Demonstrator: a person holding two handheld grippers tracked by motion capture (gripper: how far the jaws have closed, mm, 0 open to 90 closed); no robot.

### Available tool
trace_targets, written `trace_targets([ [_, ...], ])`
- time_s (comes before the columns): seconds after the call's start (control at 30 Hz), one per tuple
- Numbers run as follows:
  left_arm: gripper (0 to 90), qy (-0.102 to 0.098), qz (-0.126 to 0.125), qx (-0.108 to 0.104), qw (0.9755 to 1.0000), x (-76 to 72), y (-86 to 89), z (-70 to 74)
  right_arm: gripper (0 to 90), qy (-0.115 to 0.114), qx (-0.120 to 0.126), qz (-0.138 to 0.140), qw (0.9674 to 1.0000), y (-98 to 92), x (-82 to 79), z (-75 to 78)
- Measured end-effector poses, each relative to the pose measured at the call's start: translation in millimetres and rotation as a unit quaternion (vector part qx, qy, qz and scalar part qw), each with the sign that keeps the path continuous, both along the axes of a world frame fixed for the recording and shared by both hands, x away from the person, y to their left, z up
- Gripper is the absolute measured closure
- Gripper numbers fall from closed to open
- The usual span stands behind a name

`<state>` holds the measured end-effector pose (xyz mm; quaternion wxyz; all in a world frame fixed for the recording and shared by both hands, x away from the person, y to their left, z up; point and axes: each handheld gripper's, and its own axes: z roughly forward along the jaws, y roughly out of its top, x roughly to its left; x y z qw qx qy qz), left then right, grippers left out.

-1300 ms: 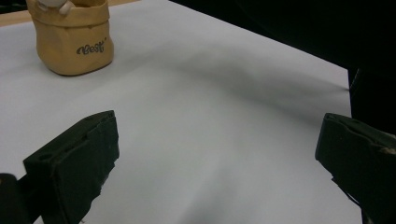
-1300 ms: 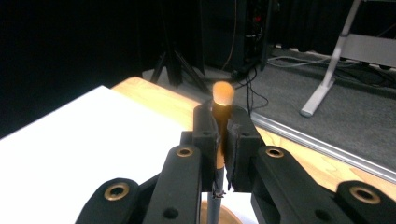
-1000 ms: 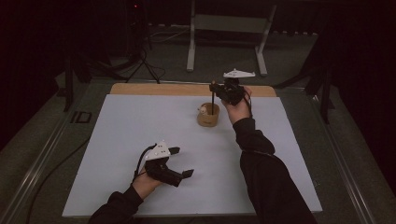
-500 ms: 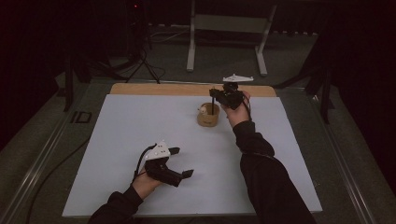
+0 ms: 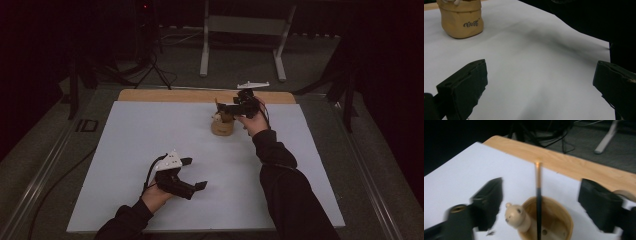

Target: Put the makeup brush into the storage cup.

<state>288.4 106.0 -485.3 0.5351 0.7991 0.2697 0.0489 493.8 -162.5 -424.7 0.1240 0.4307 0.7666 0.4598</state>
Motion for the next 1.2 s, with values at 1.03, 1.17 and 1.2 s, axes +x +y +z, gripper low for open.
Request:
trace_targets([
  [1.03, 0.6, -0.005, -0.035, -0.015, 0.9993, 1.6, 0.4, 2.8, 18.1, -0.074, 0.029, 0.104, 0.9915, -5.2, -25.9, 15.4],
  [1.17, 0.7, -0.012, -0.050, -0.007, 0.9987, 0.8, -0.4, 2.9, 16.5, -0.073, 0.037, 0.116, 0.9899, -7.4, -31.9, 14.3],
  [1.2, 0.7, -0.013, -0.051, -0.008, 0.9986, 0.6, -0.4, 3.2, 15.6, -0.074, 0.036, 0.120, 0.9893, -8.3, -35.2, 15.1],
])
